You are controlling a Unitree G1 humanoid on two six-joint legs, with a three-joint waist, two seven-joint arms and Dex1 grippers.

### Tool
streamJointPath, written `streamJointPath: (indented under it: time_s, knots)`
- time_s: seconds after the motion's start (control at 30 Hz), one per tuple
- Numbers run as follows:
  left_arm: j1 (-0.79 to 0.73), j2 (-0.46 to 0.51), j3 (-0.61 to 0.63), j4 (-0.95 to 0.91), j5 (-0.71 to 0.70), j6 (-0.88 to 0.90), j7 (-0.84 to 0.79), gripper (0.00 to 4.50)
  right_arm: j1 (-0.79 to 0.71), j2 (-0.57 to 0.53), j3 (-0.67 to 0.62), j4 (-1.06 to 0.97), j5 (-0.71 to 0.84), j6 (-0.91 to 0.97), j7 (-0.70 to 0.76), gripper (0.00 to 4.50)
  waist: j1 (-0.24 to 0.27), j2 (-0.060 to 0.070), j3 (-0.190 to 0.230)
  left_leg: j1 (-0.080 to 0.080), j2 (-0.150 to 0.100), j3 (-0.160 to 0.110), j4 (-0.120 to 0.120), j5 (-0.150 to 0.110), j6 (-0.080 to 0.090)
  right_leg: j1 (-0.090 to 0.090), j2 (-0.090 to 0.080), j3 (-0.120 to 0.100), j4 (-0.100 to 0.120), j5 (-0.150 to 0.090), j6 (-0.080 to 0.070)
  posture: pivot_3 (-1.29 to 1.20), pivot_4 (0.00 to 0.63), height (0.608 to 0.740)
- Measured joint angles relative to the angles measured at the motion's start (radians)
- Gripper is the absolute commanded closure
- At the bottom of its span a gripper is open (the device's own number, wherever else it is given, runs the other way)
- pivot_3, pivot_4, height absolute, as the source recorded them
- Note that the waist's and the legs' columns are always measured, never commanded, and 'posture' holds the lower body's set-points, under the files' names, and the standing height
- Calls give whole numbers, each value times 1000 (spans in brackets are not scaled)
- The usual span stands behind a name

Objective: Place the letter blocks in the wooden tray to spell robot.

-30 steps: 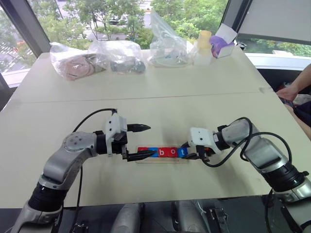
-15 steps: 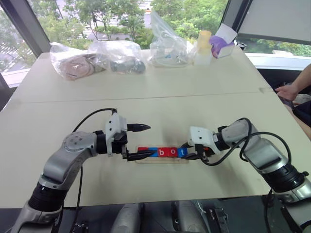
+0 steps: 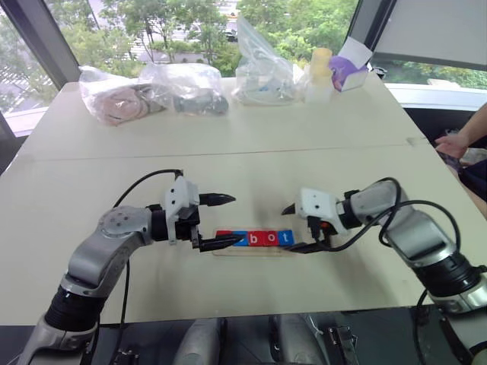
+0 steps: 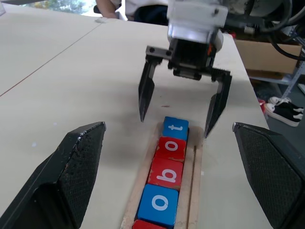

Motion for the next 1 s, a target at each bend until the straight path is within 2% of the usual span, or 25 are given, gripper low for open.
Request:
streamJointPath:
  time_s: [0.1,0.37,1.0]
  knots:
    - [0,0,0,0,0,0,0,0,0,-32,-19,23,-3,-26,-4,29,0,0,0,0,0,0,0,0,0,0,0,0,0,0,0,0,150,740]
    - [-1,1,0,0,-10,4,-11,0,-4,-29,-26,137,-29,-99,-39,29,-2,0,0,0,0,0,0,0,0,0,0,0,0,0,0,0,150,740]
    - [-1,30,1,-1,-19,7,-22,0,-4,18,-26,107,-38,-82,-54,29,-1,0,0,0,0,0,0,0,0,0,0,0,0,0,0,0,150,740]
